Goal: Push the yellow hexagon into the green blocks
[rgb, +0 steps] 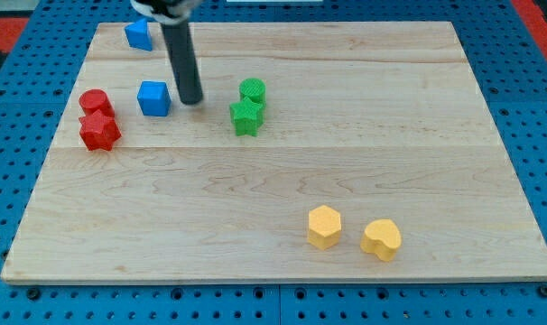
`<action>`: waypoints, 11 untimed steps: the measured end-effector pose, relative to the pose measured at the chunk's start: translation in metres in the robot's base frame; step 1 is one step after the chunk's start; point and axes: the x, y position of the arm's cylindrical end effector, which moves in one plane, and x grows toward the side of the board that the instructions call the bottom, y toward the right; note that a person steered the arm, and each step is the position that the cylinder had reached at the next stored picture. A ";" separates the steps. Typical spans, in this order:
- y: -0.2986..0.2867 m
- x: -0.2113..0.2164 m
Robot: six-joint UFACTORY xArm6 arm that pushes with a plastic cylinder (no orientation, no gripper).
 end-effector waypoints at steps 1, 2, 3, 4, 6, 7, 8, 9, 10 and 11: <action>0.019 0.065; 0.009 0.120; 0.050 0.175; 0.067 0.207; 0.129 0.202; 0.138 0.182; 0.148 0.161; 0.159 0.152; 0.159 0.152; 0.158 0.152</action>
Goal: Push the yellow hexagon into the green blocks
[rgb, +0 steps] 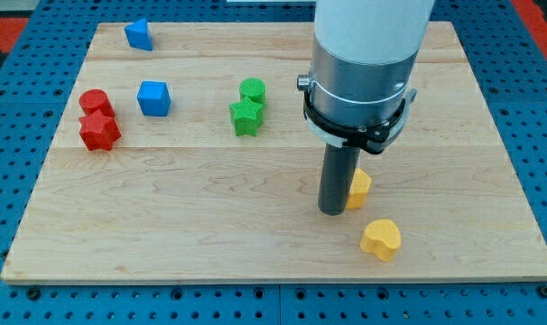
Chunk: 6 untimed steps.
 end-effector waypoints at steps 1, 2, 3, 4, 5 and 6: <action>0.008 0.000; 0.009 0.006; 0.057 0.021; 0.030 -0.024; -0.052 -0.058; -0.070 -0.081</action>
